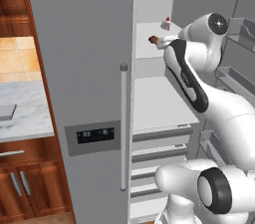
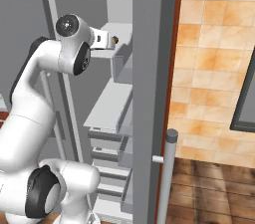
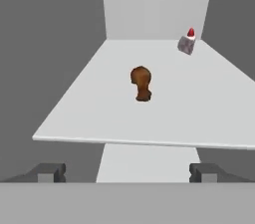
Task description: Take the chicken drumstick from the fridge and place it on the digital scale on the counter by the fridge. Wait a few seconds for a reading, then move it to the plate on the dining counter.
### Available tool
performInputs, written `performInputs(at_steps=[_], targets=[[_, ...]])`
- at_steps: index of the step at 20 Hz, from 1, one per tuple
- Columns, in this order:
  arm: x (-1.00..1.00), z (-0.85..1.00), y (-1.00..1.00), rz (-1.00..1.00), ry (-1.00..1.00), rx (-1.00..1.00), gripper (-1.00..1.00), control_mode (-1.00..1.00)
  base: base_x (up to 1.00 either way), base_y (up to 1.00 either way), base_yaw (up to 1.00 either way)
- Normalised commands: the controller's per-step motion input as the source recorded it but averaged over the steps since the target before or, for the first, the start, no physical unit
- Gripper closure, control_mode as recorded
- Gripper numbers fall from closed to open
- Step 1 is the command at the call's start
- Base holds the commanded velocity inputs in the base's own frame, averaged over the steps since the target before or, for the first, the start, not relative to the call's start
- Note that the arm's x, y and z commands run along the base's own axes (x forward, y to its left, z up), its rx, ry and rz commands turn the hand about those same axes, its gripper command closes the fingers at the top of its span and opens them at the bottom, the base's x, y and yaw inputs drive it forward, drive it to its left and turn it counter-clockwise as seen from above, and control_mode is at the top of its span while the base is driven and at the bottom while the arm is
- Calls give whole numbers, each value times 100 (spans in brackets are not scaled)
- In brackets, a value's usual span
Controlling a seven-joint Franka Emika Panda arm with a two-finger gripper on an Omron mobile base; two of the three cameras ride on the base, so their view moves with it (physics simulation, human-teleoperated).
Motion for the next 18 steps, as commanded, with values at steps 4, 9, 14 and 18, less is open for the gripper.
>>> performInputs(at_steps=[4,9,14,18], targets=[[98,0,-15,-3,0,0,-100,-100,0,0,0],[90,-9,-26,-1,0,1,-100,-100,0,0,0],[73,-28,-9,0,0,0,-100,-100,0,0,0],[60,-34,0,0,0,0,-100,-100,0,0,0]])
